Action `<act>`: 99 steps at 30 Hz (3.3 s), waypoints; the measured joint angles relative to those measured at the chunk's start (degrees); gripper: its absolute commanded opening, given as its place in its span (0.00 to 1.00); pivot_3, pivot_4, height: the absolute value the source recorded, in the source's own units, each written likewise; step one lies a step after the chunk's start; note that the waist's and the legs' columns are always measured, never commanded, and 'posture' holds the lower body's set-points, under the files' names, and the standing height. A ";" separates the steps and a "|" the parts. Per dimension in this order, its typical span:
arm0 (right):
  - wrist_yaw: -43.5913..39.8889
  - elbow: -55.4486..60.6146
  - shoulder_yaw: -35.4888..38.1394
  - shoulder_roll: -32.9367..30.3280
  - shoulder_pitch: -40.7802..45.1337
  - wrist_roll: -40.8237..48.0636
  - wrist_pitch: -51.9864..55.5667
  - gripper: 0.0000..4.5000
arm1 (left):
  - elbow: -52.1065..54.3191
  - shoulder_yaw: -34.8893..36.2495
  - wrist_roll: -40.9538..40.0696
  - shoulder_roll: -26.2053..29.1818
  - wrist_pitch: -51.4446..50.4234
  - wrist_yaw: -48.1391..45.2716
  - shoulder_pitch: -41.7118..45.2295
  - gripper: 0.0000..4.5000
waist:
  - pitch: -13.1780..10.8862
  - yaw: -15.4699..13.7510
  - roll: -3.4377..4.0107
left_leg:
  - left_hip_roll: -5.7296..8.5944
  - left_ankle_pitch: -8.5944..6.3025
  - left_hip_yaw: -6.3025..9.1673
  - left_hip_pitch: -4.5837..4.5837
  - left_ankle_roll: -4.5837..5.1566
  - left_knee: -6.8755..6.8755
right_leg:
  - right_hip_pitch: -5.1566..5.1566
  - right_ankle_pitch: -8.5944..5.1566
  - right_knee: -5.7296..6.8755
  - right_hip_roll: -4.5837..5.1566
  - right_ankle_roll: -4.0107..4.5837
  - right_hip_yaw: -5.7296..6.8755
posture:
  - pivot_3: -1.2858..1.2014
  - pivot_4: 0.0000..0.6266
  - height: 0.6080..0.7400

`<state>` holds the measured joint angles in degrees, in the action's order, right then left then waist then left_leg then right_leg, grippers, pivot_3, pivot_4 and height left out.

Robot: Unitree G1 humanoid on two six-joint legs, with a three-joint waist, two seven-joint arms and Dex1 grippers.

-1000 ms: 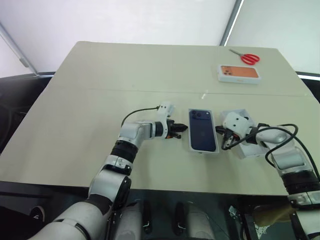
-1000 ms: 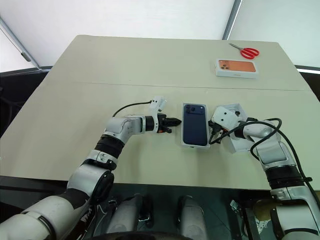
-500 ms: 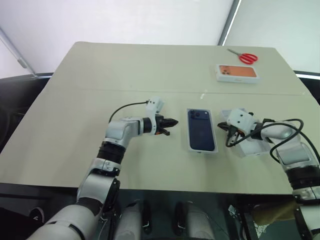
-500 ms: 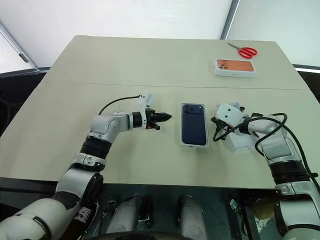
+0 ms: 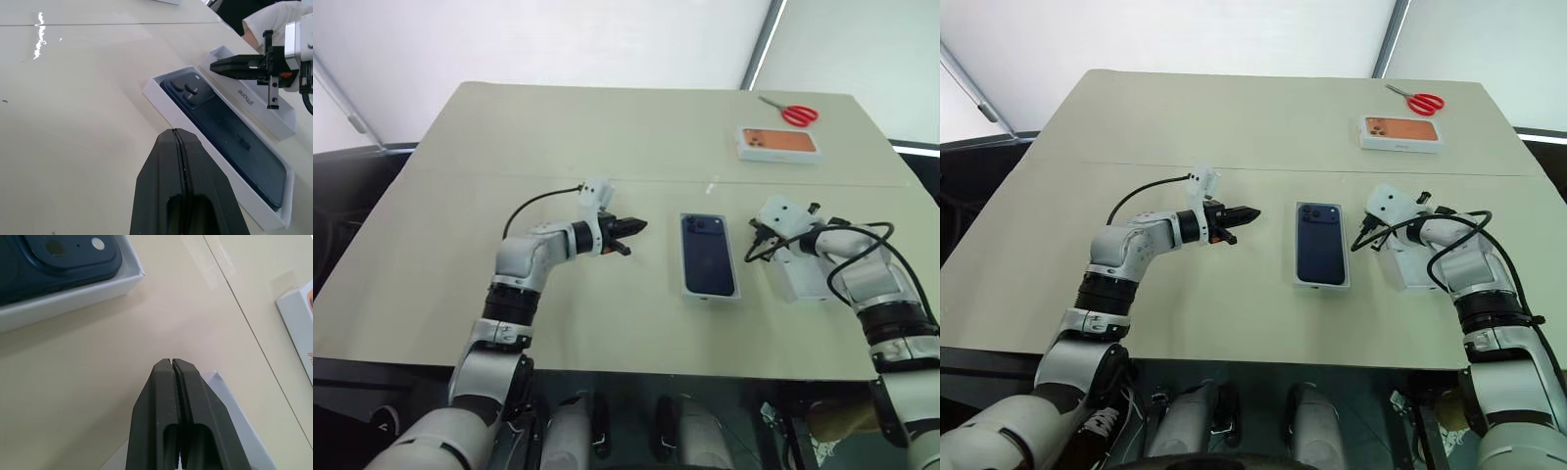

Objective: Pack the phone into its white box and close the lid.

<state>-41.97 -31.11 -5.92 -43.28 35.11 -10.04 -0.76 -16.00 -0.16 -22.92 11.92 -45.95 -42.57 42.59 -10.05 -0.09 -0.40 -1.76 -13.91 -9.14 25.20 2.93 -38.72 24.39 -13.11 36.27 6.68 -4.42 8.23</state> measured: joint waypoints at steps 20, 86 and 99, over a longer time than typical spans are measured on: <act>-13.81 31.11 9.26 -11.80 -10.93 20.57 48.81 0.99 | 9.15 -1.31 -5.03 16.41 13.95 -25.37 -7.13 1.00 | -0.02 0.67 0.12 | -0.07 -0.17 0.08 0.20 0.18 -0.18 | 0.13 0.00 -0.02 0.22 0.05 0.00 | 0.52 0.24 0.98; 26.88 32.03 27.21 18.37 11.58 32.42 92.70 0.01 | 11.95 -2.36 -3.96 14.54 28.64 -26.16 -12.39 1.00 | -0.09 0.94 0.39 | -0.06 -0.33 -0.08 0.39 0.43 -0.24 | 0.27 0.02 -0.03 0.08 0.02 -0.04 | 0.52 0.24 0.98; 32.15 28.23 46.64 33.40 15.46 63.33 92.86 0.01 | 9.34 -0.64 -5.01 11.27 22.38 -16.89 -10.14 1.00 | -0.11 1.00 0.43 | -0.05 -0.34 -0.08 0.41 0.46 -0.19 | 0.27 0.02 -0.02 0.08 0.01 -0.01 | 0.52 0.24 0.98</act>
<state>-9.82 -2.88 40.72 -9.88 50.58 53.29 92.10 -6.67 -0.81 -27.93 23.19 -23.56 -59.46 32.45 -10.16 0.91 0.02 -1.81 -14.25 -9.22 25.61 3.39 -38.91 24.66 -13.08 36.25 6.76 -4.41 8.23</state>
